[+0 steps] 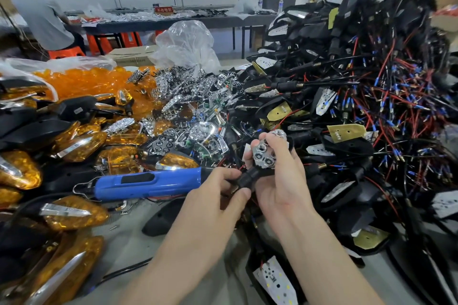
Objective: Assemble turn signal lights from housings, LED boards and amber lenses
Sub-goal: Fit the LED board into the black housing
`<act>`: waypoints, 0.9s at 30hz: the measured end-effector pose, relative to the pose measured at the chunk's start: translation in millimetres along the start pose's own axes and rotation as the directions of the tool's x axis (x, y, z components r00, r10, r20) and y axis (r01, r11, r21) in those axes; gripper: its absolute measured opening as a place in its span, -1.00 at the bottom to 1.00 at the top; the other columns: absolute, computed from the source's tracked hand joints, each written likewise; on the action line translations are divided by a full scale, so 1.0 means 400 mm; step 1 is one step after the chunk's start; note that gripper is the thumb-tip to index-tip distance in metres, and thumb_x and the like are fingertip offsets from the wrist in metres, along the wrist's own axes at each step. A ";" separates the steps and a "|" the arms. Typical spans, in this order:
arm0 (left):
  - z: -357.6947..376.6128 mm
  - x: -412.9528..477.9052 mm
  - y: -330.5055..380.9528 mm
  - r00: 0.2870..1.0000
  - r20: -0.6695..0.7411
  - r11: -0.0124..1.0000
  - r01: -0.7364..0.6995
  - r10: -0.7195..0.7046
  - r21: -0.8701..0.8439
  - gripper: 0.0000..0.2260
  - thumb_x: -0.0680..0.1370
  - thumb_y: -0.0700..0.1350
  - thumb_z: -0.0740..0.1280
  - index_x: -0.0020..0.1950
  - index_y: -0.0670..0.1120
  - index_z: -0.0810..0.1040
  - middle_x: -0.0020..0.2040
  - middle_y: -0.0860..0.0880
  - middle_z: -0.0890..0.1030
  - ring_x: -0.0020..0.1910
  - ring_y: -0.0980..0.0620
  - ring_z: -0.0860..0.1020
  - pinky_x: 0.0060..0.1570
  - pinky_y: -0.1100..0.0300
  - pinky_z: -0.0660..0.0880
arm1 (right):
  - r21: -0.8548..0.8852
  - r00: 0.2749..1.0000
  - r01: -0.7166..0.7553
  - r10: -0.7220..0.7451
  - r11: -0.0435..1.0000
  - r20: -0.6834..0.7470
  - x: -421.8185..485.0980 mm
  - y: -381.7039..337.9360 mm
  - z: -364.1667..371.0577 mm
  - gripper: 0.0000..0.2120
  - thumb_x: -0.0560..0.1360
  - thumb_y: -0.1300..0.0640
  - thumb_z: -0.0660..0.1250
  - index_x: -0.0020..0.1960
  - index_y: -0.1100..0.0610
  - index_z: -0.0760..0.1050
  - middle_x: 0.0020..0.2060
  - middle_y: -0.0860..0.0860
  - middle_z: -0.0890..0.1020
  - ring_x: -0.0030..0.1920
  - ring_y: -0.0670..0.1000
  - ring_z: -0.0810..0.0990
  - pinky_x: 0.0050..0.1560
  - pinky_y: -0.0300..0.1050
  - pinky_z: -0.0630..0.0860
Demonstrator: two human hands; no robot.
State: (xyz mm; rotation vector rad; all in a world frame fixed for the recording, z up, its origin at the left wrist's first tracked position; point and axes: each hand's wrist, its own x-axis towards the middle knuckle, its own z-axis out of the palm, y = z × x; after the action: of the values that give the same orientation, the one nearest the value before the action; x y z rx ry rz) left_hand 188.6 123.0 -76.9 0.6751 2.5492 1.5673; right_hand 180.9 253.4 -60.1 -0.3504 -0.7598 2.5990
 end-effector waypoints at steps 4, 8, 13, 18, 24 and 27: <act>0.009 -0.010 0.017 0.995 -0.090 0.992 -0.032 0.043 0.126 -0.90 0.56 0.11 0.33 0.06 0.21 0.50 -0.10 0.28 0.64 -0.13 0.26 0.60 -0.04 0.11 0.57 | 0.080 1.000 0.007 -0.007 0.997 -0.004 0.005 0.003 -0.004 -0.76 0.58 0.36 0.31 0.18 0.11 0.48 -0.28 0.04 0.56 -0.33 -0.02 0.57 -0.29 -0.14 0.58; 0.010 -0.007 0.033 0.991 -0.092 0.970 -0.073 0.096 0.230 -0.84 0.57 0.17 0.27 0.14 0.26 0.43 -0.13 0.27 0.65 -0.06 0.20 0.61 -0.01 0.02 0.55 | 0.130 0.999 -0.035 0.036 0.991 -0.008 0.009 -0.003 -0.010 -0.76 0.57 0.35 0.31 0.16 0.09 0.48 -0.22 0.08 0.53 -0.24 0.03 0.49 -0.18 -0.09 0.58; 0.011 -0.002 0.037 0.987 -0.109 0.963 -0.089 0.120 0.254 -0.81 0.56 0.21 0.25 0.15 0.30 0.37 -0.14 0.27 0.66 -0.08 0.20 0.61 -0.03 0.01 0.56 | 0.166 0.998 -0.055 0.061 0.985 -0.027 0.008 -0.009 -0.011 -0.79 0.55 0.37 0.32 0.10 0.11 0.47 -0.20 0.10 0.57 -0.20 0.05 0.56 -0.21 -0.11 0.64; 0.018 -0.003 0.034 0.982 -0.125 0.962 -0.106 0.141 0.251 -0.82 0.56 0.19 0.27 0.14 0.29 0.38 -0.14 0.24 0.67 -0.06 0.15 0.63 -0.03 -0.01 0.56 | 0.169 0.998 -0.027 0.037 0.985 -0.059 0.009 0.000 -0.011 -0.79 0.58 0.39 0.31 0.09 0.11 0.45 -0.20 0.09 0.58 -0.25 0.01 0.60 -0.24 -0.17 0.62; 0.009 -0.008 0.040 0.977 -0.102 0.943 -0.147 0.185 0.298 -0.83 0.56 0.21 0.20 0.14 0.29 0.36 -0.15 0.19 0.67 -0.10 0.12 0.62 -0.08 -0.03 0.55 | 0.072 0.999 0.005 -0.001 0.997 -0.050 -0.011 0.003 -0.002 -0.66 0.53 0.41 0.37 0.20 0.10 0.43 -0.28 0.05 0.61 -0.30 -0.01 0.64 -0.02 -0.10 0.67; -0.001 -0.015 0.041 0.971 -0.107 0.927 -0.165 0.212 0.336 -0.77 0.54 0.27 0.11 0.16 0.30 0.34 -0.15 0.19 0.66 -0.11 0.14 0.61 -0.11 -0.01 0.55 | -0.005 0.999 0.038 -0.038 0.999 -0.031 -0.018 0.005 0.000 -0.62 0.54 0.39 0.38 0.29 0.13 0.42 -0.22 0.08 0.58 -0.32 0.00 0.64 -0.12 -0.10 0.67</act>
State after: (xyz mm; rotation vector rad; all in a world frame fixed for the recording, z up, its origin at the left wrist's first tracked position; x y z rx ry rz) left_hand 199.2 126.6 -63.6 0.8955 2.9674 1.2916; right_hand 186.8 248.7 -60.2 -0.3734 -0.7543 2.5505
